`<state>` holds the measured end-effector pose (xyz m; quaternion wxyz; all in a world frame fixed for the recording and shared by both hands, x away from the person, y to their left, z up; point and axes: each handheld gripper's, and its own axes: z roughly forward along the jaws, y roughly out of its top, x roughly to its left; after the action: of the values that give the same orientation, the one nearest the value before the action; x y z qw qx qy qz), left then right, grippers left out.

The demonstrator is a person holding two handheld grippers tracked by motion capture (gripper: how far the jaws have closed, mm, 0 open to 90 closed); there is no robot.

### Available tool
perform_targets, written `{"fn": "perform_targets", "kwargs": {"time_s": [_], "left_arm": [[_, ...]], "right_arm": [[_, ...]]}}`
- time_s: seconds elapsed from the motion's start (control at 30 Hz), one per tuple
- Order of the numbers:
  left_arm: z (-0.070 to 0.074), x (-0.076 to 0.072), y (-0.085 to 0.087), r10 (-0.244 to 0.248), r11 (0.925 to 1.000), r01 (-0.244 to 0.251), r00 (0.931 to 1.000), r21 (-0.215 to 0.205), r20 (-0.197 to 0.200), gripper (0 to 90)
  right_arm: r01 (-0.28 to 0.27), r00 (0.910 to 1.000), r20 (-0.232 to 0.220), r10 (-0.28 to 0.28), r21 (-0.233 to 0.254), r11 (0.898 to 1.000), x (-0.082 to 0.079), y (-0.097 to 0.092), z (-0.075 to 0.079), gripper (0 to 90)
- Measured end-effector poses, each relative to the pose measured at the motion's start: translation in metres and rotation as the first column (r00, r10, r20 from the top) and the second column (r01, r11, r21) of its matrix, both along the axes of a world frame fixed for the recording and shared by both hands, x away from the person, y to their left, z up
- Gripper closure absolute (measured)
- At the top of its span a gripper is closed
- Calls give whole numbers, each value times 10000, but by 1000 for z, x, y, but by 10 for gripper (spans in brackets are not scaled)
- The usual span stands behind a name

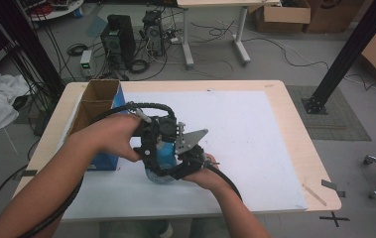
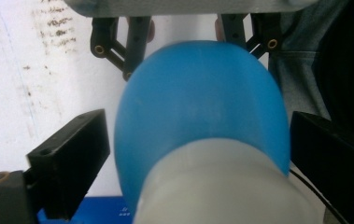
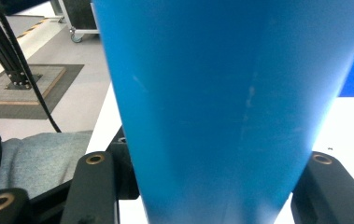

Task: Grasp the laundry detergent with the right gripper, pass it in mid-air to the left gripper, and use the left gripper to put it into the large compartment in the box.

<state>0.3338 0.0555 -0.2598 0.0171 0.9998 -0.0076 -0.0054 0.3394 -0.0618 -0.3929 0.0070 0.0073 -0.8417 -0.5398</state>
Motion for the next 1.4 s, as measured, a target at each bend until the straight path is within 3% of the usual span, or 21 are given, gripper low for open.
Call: {"fn": "perform_targets", "kwargs": {"time_s": [0.17,0.7,1.03,1.1,1.4], "left_arm": [[-1,1,1,49,9999,-48,10000,107,-70,155],[-1,2,1,128,9997,-131,9998,196,148,200],[-1,1,0,68,10000,-71,9988,60,484,230],[-1,1,1,110,9997,-122,9984,204,556,241],[-1,1,2,134,9997,-143,9989,191,460,316]], "right_arm": [[62,9999,-143,-63,-43,10000,0,0,-1,450],[40,9998,-209,-37,106,9999,1,2,-1,451],[79,9999,-98,-78,149,9999,1,2,-1,452],[85,9999,-68,-84,171,9998,1,2,-2,452],[184,9994,-283,-179,198,9996,2,2,-2,453]]}}
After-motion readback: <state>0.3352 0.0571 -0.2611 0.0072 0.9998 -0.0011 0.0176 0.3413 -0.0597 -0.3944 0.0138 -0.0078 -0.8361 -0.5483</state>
